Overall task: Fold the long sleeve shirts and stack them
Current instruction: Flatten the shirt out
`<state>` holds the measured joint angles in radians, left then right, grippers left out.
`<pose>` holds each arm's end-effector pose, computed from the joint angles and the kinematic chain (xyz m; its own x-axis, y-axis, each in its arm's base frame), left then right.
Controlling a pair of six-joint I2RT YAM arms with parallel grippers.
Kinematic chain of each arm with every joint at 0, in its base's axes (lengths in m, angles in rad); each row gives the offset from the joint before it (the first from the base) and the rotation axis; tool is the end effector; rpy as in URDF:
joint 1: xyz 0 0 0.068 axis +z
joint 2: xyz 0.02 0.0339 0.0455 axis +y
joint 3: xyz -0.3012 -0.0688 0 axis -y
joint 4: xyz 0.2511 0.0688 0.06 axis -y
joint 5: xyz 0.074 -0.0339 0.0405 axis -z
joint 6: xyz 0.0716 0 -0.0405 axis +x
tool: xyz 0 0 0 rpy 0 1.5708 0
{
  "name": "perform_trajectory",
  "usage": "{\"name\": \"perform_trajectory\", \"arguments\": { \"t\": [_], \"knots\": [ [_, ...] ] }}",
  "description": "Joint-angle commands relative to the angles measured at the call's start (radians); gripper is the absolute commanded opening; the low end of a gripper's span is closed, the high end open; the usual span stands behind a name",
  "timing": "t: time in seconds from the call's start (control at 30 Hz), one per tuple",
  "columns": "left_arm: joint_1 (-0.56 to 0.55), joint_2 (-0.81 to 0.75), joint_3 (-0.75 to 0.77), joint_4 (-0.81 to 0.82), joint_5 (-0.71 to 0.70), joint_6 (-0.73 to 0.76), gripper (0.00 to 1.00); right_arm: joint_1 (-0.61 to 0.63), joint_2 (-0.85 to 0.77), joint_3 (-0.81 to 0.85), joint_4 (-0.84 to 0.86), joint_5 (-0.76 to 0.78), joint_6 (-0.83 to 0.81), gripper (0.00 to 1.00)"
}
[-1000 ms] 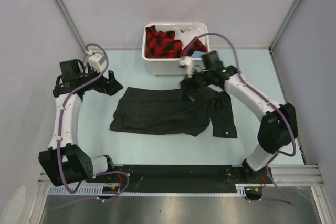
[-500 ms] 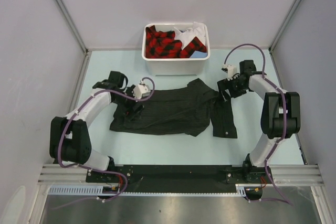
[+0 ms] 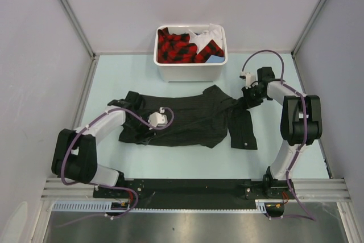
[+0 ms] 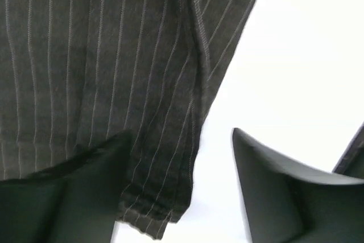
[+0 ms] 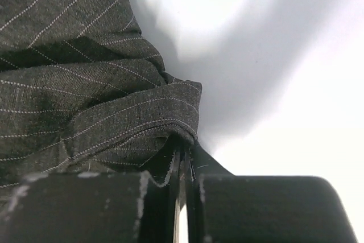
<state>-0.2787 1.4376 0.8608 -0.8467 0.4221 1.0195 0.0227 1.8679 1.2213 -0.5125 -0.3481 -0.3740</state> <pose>0.2262 -0.0952 0.1876 -0.2351 0.8755 -0.4221 0.9718 0.2189 -0.0872 0.4006 0.0335 0.1686 -0.7952 -0.3616 -0.4867 -0.4816 0.8643 0.1448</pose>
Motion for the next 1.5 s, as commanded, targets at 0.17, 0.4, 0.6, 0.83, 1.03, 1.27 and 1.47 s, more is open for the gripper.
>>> {"name": "perform_trajectory", "arguments": {
  "t": [0.17, 0.4, 0.6, 0.83, 1.03, 1.27, 1.47],
  "knots": [
    [0.045, -0.109, 0.039, 0.103, -0.117, 0.008, 0.13, -0.058, -0.255, 0.047, -0.072, 0.001, -0.016, 0.0],
    [0.19, -0.045, 0.343, 0.058, -0.013, -0.2, 0.0, -0.058, -0.36, 0.219, -0.099, 0.079, -0.075, 0.0],
    [0.236, -0.029, 0.523, 0.038, 0.081, -0.283, 0.0, -0.066, -0.401, 0.366, -0.09, 0.09, -0.126, 0.0],
    [0.24, -0.107, 0.553, 0.014, 0.087, -0.303, 0.0, -0.096, -0.541, 0.403, -0.08, 0.054, -0.178, 0.0],
    [0.227, -0.224, 0.604, 0.107, 0.107, -0.452, 0.0, -0.168, -0.671, 0.379, 0.155, 0.167, -0.065, 0.0],
    [0.084, -0.181, 0.766, 0.176, 0.017, -0.534, 0.0, -0.236, -0.61, 0.544, 0.328, 0.256, -0.016, 0.0],
    [0.085, -0.161, 0.948, 0.264, -0.098, -0.614, 0.0, -0.245, -0.555, 0.731, 0.324, 0.316, -0.04, 0.0]
  ]
}}
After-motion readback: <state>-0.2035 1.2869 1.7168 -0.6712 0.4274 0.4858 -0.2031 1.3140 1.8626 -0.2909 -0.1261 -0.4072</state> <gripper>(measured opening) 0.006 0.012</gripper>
